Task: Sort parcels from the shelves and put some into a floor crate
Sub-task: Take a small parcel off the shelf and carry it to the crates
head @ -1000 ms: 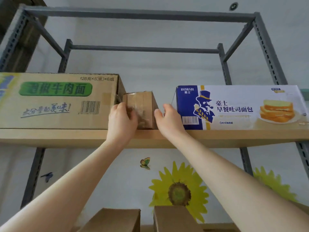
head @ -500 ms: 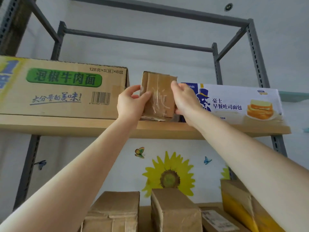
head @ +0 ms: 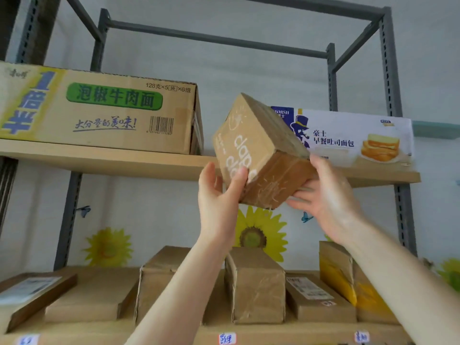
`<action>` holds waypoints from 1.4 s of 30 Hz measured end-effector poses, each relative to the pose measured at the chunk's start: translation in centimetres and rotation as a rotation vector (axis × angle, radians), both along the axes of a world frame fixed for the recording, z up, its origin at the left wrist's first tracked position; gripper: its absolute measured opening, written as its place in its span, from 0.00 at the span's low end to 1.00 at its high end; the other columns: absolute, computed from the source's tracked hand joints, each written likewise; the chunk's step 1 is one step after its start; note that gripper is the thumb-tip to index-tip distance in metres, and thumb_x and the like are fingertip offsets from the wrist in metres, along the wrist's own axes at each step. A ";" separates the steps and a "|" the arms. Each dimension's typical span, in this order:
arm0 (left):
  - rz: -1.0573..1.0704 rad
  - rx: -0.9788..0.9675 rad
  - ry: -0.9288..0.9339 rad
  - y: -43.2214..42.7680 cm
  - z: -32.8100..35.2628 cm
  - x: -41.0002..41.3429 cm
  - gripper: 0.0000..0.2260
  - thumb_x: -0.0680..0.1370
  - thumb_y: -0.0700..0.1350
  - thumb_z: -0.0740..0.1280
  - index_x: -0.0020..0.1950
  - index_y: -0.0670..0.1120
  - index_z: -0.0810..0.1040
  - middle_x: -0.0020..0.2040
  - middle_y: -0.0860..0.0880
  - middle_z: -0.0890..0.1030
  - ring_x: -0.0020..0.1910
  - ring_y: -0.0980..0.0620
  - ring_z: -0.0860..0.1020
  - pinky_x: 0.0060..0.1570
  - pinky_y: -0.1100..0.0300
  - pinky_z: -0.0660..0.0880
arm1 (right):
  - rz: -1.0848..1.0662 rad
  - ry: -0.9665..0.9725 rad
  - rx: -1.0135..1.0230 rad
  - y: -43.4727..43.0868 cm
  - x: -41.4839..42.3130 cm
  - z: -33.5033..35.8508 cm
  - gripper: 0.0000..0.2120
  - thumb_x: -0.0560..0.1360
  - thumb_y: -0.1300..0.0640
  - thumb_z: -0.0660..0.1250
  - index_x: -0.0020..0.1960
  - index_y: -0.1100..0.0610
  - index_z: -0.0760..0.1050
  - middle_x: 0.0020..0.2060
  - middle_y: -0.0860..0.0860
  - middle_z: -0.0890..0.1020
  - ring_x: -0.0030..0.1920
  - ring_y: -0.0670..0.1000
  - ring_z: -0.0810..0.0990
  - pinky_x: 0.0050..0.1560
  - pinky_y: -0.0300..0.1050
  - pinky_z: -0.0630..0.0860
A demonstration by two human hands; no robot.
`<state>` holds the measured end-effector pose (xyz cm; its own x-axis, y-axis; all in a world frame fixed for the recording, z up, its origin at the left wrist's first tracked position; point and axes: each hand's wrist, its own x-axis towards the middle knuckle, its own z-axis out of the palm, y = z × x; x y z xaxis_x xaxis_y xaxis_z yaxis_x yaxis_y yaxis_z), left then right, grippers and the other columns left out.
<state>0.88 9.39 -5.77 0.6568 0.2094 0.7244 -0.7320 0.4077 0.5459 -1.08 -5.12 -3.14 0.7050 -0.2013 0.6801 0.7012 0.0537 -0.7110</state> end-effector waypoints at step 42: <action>-0.314 0.304 0.491 2.1 -18.4 -3.4 0.14 0.75 0.52 0.62 0.59 0.52 0.75 0.51 0.50 0.85 0.49 0.53 0.83 0.56 0.49 0.75 | -0.160 0.262 -0.059 -0.4 -1.0 -22.5 0.16 0.76 0.61 0.64 0.54 0.39 0.75 0.56 0.43 0.80 0.58 0.45 0.78 0.61 0.49 0.74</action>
